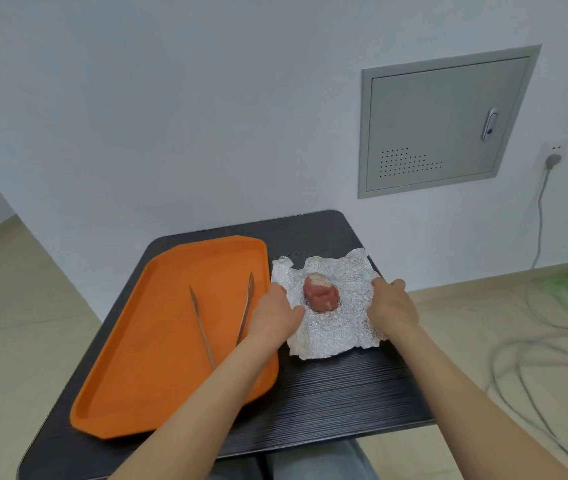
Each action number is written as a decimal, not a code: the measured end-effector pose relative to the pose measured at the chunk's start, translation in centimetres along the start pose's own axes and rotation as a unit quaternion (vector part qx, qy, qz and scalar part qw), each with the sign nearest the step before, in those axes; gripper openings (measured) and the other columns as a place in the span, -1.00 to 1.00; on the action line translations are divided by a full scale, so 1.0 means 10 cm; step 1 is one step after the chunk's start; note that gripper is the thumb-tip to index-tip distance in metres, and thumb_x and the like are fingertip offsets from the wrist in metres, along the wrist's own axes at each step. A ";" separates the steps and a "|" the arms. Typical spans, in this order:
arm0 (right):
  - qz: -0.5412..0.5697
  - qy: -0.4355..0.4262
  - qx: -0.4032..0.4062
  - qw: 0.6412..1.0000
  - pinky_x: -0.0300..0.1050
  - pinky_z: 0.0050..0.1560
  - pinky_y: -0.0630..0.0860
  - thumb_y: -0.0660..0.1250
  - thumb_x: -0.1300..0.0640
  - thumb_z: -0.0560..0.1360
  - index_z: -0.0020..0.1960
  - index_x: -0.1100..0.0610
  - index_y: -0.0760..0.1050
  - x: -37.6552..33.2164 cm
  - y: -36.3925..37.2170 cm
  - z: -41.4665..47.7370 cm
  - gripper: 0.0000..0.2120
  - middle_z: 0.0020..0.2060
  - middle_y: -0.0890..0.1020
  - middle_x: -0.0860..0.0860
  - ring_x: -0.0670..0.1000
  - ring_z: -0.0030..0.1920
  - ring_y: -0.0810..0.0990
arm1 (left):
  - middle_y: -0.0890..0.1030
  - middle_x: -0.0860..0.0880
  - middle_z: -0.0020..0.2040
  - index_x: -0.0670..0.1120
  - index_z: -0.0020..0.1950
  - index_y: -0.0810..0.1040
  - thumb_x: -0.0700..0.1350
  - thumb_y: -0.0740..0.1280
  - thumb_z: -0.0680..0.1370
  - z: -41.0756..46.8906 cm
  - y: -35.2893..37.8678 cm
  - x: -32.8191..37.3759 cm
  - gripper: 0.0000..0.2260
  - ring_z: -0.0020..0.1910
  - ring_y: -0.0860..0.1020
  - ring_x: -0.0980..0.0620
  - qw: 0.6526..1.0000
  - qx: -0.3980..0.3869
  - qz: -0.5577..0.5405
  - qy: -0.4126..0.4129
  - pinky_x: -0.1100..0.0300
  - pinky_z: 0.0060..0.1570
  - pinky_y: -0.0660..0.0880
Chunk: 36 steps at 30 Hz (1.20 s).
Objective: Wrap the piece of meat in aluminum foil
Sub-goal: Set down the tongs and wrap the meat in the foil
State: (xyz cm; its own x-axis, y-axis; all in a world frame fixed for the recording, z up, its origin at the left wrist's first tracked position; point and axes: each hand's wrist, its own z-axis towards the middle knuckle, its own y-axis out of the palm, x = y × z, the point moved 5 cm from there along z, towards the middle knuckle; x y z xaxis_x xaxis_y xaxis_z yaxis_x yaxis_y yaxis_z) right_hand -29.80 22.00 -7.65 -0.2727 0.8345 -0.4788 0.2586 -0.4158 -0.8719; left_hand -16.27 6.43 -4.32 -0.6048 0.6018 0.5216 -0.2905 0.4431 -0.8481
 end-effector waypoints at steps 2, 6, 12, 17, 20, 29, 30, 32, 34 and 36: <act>-0.002 -0.002 -0.002 1.000 0.01 0.02 0.46 0.13 0.32 0.50 0.32 0.18 0.35 0.01 0.00 0.01 -0.60 0.21 0.33 0.20 0.25 0.10 0.52 | 0.52 -0.20 0.23 -0.16 0.38 0.26 -0.04 0.28 0.52 0.04 0.03 -0.03 -0.52 0.16 0.54 -0.16 0.995 -0.033 -0.085 -0.037 0.07 0.00 0.47; 0.000 0.001 -0.007 1.000 0.04 0.07 0.48 0.13 0.32 0.50 0.35 0.17 0.34 0.01 -0.01 0.02 -0.58 0.24 0.33 0.20 0.25 0.13 0.51 | 0.33 -0.20 0.40 -0.11 0.43 0.22 -0.12 0.30 0.51 0.05 0.10 -0.05 -0.49 0.30 0.45 -0.23 0.959 -0.043 -0.264 -0.092 -0.11 0.22 0.46; 0.007 0.005 -0.015 1.000 0.02 0.07 0.47 0.15 0.34 0.49 0.34 0.16 0.35 0.02 0.01 0.04 -0.58 0.25 0.31 0.19 0.23 0.14 0.50 | 0.33 -0.13 0.44 -0.09 0.43 0.26 -0.26 0.29 0.51 0.02 0.13 -0.10 -0.50 0.35 0.40 -0.09 0.906 0.046 -0.407 -0.101 -0.08 0.32 0.42; 0.013 0.005 -0.012 1.000 0.01 0.04 0.47 0.14 0.33 0.50 0.36 0.17 0.33 0.03 0.00 0.03 -0.57 0.26 0.31 0.19 0.23 0.13 0.51 | 0.42 -0.05 0.29 -0.12 0.44 0.23 -0.32 0.30 0.50 0.00 0.11 -0.07 -0.47 0.07 0.43 0.09 0.875 0.094 -0.465 -0.098 0.19 0.05 0.41; 0.024 0.006 -0.010 1.000 0.04 0.09 0.47 0.16 0.32 0.50 0.41 0.16 0.26 0.04 0.00 0.04 -0.52 0.28 0.31 0.20 0.24 0.16 0.50 | 0.33 -0.10 0.41 -0.09 0.47 0.19 -0.31 0.34 0.48 0.02 0.13 -0.08 -0.39 0.12 0.43 0.08 0.858 0.125 -0.485 -0.116 0.16 0.05 0.41; 0.103 0.018 0.011 0.994 -0.03 -0.07 0.42 0.17 0.28 0.50 0.24 0.25 0.32 0.04 -0.08 0.13 -0.69 0.11 0.54 0.21 0.23 0.09 0.54 | 0.54 -0.12 0.15 -0.21 0.37 0.34 -0.09 0.42 0.45 0.15 0.21 0.00 -0.45 0.08 0.55 -0.11 0.935 0.016 -0.332 -0.125 0.05 0.07 0.49; 0.104 0.020 0.014 0.994 -0.04 -0.07 0.42 0.18 0.24 0.51 0.22 0.26 0.36 0.04 -0.09 0.15 -0.72 0.11 0.55 0.21 0.22 0.10 0.54 | 0.56 -0.12 0.09 -0.21 0.30 0.39 -0.08 0.40 0.47 0.16 0.21 0.02 -0.54 0.02 0.54 -0.07 0.947 0.010 -0.302 -0.113 0.09 -0.02 0.47; 0.107 0.011 0.018 0.994 -0.07 -0.08 0.42 0.20 0.17 0.53 0.13 0.26 0.45 0.03 -0.10 0.17 -0.77 0.07 0.57 0.18 0.19 0.07 0.54 | 0.59 -0.16 0.06 -0.25 0.22 0.44 -0.10 0.33 0.50 0.18 0.20 0.04 -0.65 -0.04 0.54 -0.07 0.966 0.015 -0.244 -0.089 0.14 -0.13 0.42; 0.126 -0.003 0.019 0.992 -0.09 -0.13 0.42 0.21 0.15 0.52 0.02 0.27 0.51 0.01 -0.10 0.19 -0.79 -0.02 0.60 0.15 0.16 0.00 0.55 | 0.60 -0.18 0.10 -0.25 0.24 0.46 -0.15 0.25 0.54 0.20 0.17 0.04 -0.70 0.01 0.55 -0.10 0.975 0.034 -0.205 -0.077 0.15 -0.12 0.40; 0.148 -0.012 0.024 0.989 -0.08 -0.17 0.43 0.21 0.17 0.50 -0.07 0.30 0.54 -0.01 -0.11 0.19 -0.78 -0.13 0.62 0.15 0.16 -0.08 0.57 | 0.60 -0.17 0.10 -0.24 0.24 0.48 -0.19 0.22 0.56 0.20 0.13 0.05 -0.72 -0.04 0.52 -0.05 0.976 0.055 -0.199 -0.067 0.17 -0.12 0.38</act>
State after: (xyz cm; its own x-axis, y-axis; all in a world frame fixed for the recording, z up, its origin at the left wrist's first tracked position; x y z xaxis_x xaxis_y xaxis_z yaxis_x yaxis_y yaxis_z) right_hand -31.76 21.69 -6.86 -0.2143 0.6653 -0.7152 0.2871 -0.6569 -0.6972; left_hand -18.42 5.93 -5.38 -0.5166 0.3009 0.8016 -0.5956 0.5464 -0.5889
